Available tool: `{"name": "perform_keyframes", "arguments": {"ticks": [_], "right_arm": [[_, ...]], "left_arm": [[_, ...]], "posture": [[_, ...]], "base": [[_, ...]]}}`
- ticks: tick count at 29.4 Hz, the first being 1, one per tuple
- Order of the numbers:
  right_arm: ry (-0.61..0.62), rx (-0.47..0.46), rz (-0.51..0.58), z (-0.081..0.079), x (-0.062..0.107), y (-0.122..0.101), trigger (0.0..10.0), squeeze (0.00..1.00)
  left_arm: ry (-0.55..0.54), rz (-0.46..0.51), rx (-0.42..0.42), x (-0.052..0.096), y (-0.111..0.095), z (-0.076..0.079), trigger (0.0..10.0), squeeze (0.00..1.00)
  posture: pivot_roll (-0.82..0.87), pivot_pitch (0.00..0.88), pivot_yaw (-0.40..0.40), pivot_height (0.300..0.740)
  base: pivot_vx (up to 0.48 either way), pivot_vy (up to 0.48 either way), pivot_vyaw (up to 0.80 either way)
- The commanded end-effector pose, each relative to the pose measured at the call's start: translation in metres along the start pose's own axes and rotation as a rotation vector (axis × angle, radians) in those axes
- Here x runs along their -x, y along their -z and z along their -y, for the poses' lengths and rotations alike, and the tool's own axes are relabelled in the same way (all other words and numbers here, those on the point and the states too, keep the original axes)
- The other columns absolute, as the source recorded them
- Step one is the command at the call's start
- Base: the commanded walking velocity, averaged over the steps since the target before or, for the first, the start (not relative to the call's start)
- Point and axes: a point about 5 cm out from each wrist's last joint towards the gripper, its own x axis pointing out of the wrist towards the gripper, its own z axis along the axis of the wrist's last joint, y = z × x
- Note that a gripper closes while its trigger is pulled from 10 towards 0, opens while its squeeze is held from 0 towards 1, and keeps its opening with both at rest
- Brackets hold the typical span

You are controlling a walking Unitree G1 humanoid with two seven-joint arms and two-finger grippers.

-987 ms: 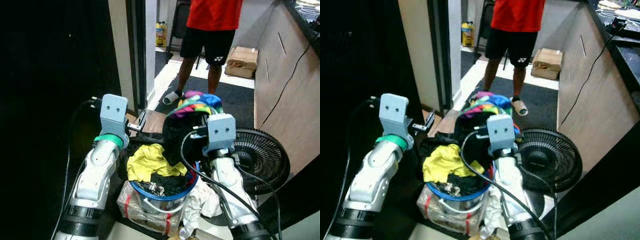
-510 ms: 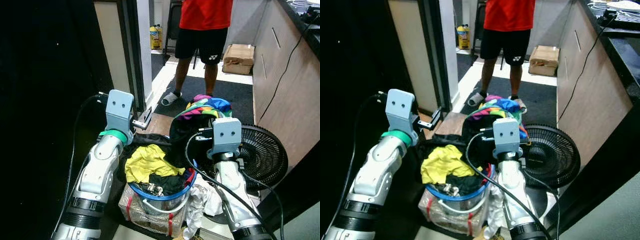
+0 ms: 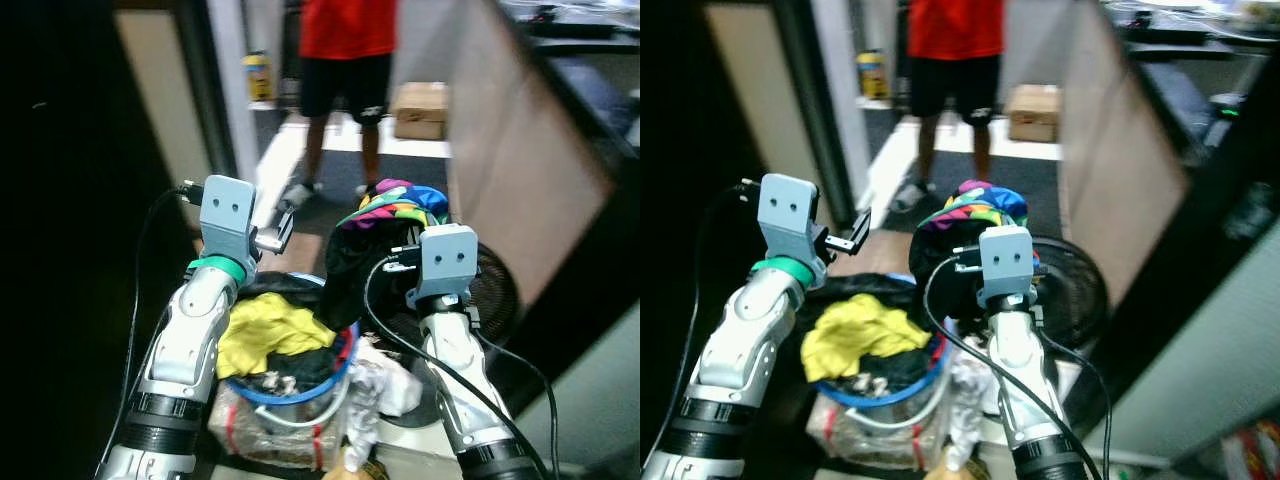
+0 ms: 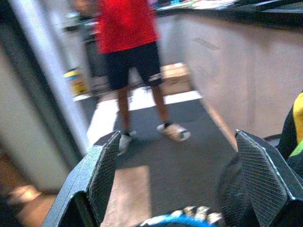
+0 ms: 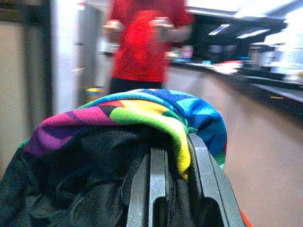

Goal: Clothes washing

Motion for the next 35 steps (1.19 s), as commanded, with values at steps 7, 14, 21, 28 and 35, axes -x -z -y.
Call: {"name": "perform_keyframes", "arguments": {"ticks": [7,14,21,28,35], "right_arm": [[0.0,-0.018,0.014,-0.001,-0.001,-0.002,10.0,0.0],[0.005,-0.017,0.01,0.0,0.0,-0.001,10.0,0.0],[0.013,-0.015,0.014,0.002,-0.001,-0.002,10.0,0.0],[0.032,-0.025,0.05,0.006,-0.008,-0.011,10.0,0.0],[0.044,-0.028,0.071,0.009,-0.013,-0.016,10.0,0.0]], "left_arm": [[-0.011,0.005,-0.003,-0.001,0.0,-0.002,10.0,0.0],[-0.005,0.002,-0.002,-0.002,0.0,-0.002,10.0,0.0],[-0.002,0.005,0.0,-0.003,-0.001,-0.001,10.0,0.0],[0.001,0.042,-0.013,-0.007,-0.011,-0.003,10.0,0.0],[-0.004,0.073,-0.02,-0.011,-0.021,-0.007,10.0,0.0]], "posture": [[0.07,0.0,0.081,0.74],[0.07,0.0,0.084,0.74],[0.07,0.0,0.085,0.74],[0.07,0.0,0.088,0.74],[0.08,0.0,0.089,0.74]], "base": [[0.0,0.0,-0.8],[0.0,0.0,-0.8],[0.0,0.0,-0.8],[0.0,0.0,-0.8],[0.0,0.0,-0.8]]}}
